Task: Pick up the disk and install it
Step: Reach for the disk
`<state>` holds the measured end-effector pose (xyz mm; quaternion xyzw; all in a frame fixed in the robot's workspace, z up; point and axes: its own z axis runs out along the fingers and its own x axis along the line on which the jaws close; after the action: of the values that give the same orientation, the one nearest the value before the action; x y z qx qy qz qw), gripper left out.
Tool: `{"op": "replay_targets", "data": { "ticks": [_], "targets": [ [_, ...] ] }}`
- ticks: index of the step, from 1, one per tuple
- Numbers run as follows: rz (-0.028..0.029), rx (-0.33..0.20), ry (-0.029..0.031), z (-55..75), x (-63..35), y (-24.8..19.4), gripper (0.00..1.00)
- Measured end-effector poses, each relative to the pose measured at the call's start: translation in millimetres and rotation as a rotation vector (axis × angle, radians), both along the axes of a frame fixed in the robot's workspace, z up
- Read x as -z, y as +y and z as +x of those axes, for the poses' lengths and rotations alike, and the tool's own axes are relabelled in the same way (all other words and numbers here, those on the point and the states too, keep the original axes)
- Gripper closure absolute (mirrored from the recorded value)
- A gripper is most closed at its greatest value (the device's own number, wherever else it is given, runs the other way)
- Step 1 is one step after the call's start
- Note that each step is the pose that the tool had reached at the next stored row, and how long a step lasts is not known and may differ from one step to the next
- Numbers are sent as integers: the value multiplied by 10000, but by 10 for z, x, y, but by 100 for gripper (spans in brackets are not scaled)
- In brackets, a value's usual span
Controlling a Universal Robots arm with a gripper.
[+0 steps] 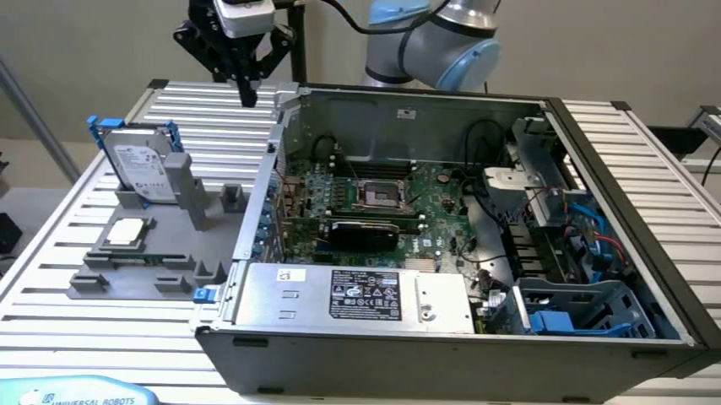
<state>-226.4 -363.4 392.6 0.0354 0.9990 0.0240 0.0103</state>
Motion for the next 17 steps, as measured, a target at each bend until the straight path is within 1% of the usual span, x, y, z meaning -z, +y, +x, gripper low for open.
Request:
{"op": "replay_targets", "data": {
  "ticks": [4, 9, 14, 17],
  "targets": [
    [0, 0, 7, -183, 0, 49, 89],
    [-1, -2, 13, -411, 0, 93, 89],
    [-1, -1, 21, -637, 12, 115, 89],
    [0, -1, 38, -775, 24, 124, 89]
  ]
}}
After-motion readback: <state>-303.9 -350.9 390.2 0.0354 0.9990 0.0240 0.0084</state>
